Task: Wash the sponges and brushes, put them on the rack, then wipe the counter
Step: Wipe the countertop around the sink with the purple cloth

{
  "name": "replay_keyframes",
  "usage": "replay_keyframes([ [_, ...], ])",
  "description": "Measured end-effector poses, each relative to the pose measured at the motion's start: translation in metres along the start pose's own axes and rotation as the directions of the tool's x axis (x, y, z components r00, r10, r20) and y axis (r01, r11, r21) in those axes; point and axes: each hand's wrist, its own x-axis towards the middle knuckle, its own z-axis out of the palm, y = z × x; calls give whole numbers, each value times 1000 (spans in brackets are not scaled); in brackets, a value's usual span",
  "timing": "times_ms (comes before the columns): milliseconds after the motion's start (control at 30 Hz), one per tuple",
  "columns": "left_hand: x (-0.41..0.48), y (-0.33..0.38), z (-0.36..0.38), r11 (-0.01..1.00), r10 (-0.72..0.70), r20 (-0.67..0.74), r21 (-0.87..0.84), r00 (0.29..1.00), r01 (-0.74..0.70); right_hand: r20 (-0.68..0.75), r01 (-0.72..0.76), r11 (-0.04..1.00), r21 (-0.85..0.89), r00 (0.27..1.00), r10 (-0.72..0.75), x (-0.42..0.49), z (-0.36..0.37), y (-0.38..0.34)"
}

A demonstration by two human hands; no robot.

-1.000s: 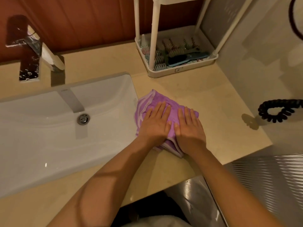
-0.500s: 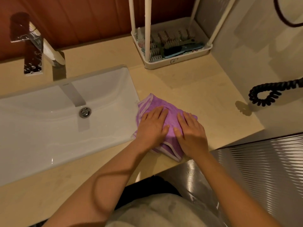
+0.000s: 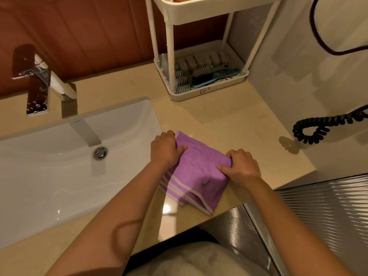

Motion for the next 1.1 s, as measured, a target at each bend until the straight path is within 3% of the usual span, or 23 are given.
replay_keyframes([
  [167, -15, 10, 3, 969, 147, -30, 206, 989, -137, 5, -57, 998, -11, 998, 57, -12, 4, 6],
  [333, -20, 20, 3, 968, 182, 18, 170, 983, -182, 31, -103, 995, 1, 994, 103, -23, 6, 16],
  [567, -38, 48, 17, 958, 223, 87, 163, 971, -235, -142, -206, 978, -38, 970, 199, -31, -5, 44],
  [667, -48, 65, 28, 976, 209, 122, 40, 970, -215, -232, -235, 971, 37, 944, 237, -31, -8, 60],
  [733, -51, 65, 30, 963, 145, 132, -245, 981, -109, -275, -172, 963, 209, 934, 226, -32, -6, 66],
  [800, -51, 59, 26, 807, 107, 139, -590, 984, -5, -301, -86, 915, 393, 929, 217, -33, -8, 67],
  [867, -53, 55, 16, 640, 123, 70, -768, 990, -25, -316, 9, 853, 521, 931, 183, -32, -16, 63],
  [967, -52, 55, -2, 490, 94, -67, -865, 993, -105, -317, 129, 759, 638, 943, 106, -28, -40, 50],
  [1100, -44, 56, -29, 347, 3, -112, -932, 994, -106, -257, 184, 469, 864, 962, 96, -25, -75, 27],
])
